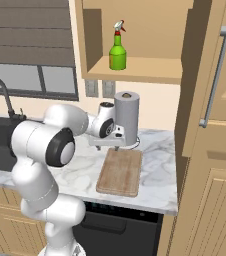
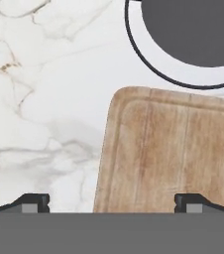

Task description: Move the cutting board and knife to the sink. Then move spray from the cabinet to the counter.

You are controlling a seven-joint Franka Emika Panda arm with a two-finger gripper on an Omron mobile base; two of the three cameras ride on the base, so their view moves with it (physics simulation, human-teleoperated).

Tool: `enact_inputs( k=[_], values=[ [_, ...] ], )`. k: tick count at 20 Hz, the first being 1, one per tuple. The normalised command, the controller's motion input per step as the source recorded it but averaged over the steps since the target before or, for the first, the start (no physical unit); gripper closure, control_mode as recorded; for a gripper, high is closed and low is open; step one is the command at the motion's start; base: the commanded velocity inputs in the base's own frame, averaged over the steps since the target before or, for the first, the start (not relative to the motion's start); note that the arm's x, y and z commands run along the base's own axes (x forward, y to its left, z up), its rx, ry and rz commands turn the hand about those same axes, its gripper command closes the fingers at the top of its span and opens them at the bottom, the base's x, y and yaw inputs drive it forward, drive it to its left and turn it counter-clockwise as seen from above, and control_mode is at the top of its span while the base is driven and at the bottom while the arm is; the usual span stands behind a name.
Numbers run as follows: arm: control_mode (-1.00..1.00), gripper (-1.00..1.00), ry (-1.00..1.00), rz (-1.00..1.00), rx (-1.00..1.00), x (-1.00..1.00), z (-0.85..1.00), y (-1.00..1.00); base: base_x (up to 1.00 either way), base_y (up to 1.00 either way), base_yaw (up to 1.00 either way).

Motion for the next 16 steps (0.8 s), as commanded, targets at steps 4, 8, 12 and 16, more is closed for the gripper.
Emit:
enact_inputs(
  k=[4, 8, 12, 16],
  values=[
    [-1.00, -1.00, -0.01, 0.00, -0.02, 0.24, -0.08, 0.07, 0.00, 0.00, 0.00],
    [-1.00, -1.00, 0.00, -0.04, -0.04, 0.38, -0.10, 0.08, 0.00, 0.00, 0.00],
    [-1.00, -1.00, -0.02, -0.02, -0.03, 0.41, -0.05, 0.03, 0.00, 0.00, 0.00],
    [-1.00, -1.00, 0.00, -0.01, 0.00, 0.35, -0.01, 0.01, 0.00, 0.00, 0.00]
  ],
)
